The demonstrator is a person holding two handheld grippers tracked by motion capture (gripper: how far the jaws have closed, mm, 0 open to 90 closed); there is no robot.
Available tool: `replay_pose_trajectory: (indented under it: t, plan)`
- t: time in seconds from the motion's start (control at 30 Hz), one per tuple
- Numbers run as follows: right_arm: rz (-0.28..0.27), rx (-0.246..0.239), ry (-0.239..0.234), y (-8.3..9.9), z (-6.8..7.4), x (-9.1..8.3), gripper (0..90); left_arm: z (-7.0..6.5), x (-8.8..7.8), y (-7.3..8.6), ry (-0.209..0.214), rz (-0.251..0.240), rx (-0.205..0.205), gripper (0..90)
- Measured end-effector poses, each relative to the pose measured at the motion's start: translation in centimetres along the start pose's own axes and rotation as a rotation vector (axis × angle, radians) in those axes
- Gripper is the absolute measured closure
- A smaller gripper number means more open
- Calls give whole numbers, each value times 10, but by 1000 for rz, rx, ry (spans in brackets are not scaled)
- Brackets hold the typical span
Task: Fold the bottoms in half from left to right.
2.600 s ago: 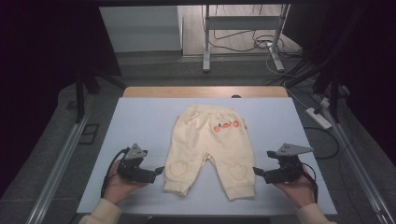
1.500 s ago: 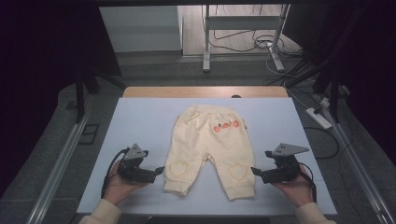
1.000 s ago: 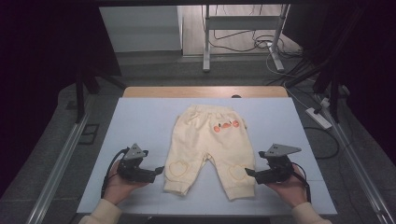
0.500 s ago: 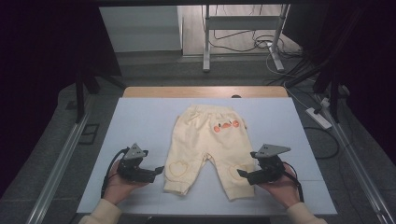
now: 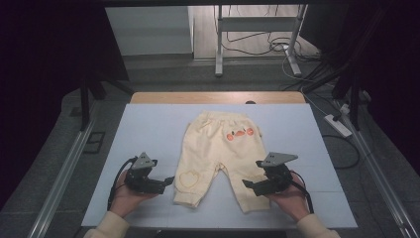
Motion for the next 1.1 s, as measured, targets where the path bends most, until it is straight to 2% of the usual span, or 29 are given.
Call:
replay_pose_trajectory:
  t: [1.1]
  plan:
    - [22,-57,-82,-21,34,33,149,1,0,0,-1,-1,-3,100]
Point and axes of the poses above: each handheld gripper's, and its own axes: x roughly forward along the jaws, y roughly out of its underside, z roughly to its left, the point moved 7 cm from there along x, roughly forward along the jaws, and after that the axes turned 2 degrees about z, right-handed, at the moved point
